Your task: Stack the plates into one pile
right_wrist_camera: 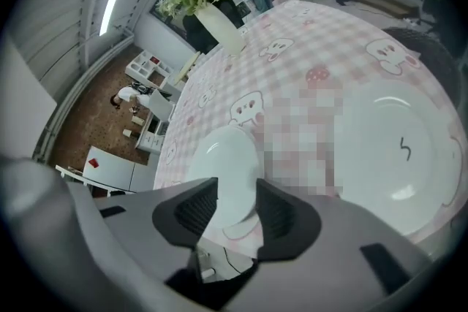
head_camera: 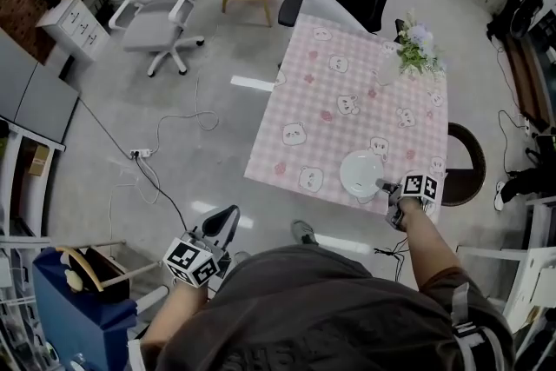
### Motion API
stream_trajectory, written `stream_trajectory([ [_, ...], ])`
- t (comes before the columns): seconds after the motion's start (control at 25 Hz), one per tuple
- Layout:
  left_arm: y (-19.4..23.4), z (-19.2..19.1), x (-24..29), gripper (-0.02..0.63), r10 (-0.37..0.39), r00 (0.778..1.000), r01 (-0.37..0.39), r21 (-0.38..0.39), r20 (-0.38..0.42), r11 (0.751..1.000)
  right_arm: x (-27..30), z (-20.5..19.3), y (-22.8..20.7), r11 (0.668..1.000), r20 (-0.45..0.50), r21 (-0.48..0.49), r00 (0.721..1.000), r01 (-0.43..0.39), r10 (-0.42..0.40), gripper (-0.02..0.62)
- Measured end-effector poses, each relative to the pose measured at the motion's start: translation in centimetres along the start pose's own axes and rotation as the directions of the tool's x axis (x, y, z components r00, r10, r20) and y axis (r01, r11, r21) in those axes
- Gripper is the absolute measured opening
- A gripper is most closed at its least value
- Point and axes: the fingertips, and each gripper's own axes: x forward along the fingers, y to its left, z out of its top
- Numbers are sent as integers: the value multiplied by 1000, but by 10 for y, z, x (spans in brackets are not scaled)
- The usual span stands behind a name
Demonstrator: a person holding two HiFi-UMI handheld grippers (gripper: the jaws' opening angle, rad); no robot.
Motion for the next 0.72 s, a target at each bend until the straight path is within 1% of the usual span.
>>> stream_trajectory([
  [0.04,0,0,2,5,-2,1000,2,2,-3,1000,0,-1,1,1000,-9,-28,1000,12,-12,173],
  [0.08,-1,0,4,5,-4,1000,4,4,-4,1000,-2,0,3,997,-13,-66,999,32,-33,190],
  [0.16,-3,1,9,5,-10,1000,10,7,-4,1000,-9,4,10,983,0,-171,998,63,-64,192],
  [0.2,-4,3,11,5,-13,1000,13,10,-3,1000,-14,8,19,971,15,-232,998,59,-57,189],
  [0.24,-6,4,14,5,-16,1000,16,13,-3,1000,-20,13,33,955,36,-296,999,35,-26,179],
  [0.32,-11,8,20,5,-20,1000,20,21,0,1000,-32,23,73,905,81,-422,992,-57,100,127],
  [0.36,-14,11,23,5,-22,1000,21,24,3,999,-39,28,96,869,97,-482,980,-109,176,107],
  [0.4,-17,14,27,5,-23,1000,22,26,7,999,-46,31,119,826,107,-543,963,-152,248,87],
  [0.44,-21,17,31,5,-23,1000,23,27,13,999,-54,33,142,775,109,-605,944,-184,310,59],
  [0.56,-33,26,40,5,-8,999,7,26,42,1000,-73,31,205,592,83,-772,887,-231,454,-8],
  [0.6,-37,29,43,5,3,998,-4,21,56,1000,-78,29,223,536,66,-809,868,-242,492,-8],
  [0.64,-41,32,45,5,15,997,-17,16,70,1000,-82,27,239,489,47,-834,849,-258,527,-8],
  [0.68,-45,34,47,5,30,996,-31,10,85,999,-85,26,252,452,27,-848,829,-278,559,-8],
  [0.72,-49,36,48,5,47,994,-48,4,101,999,-88,25,263,423,6,-855,810,-300,586,-8],
])
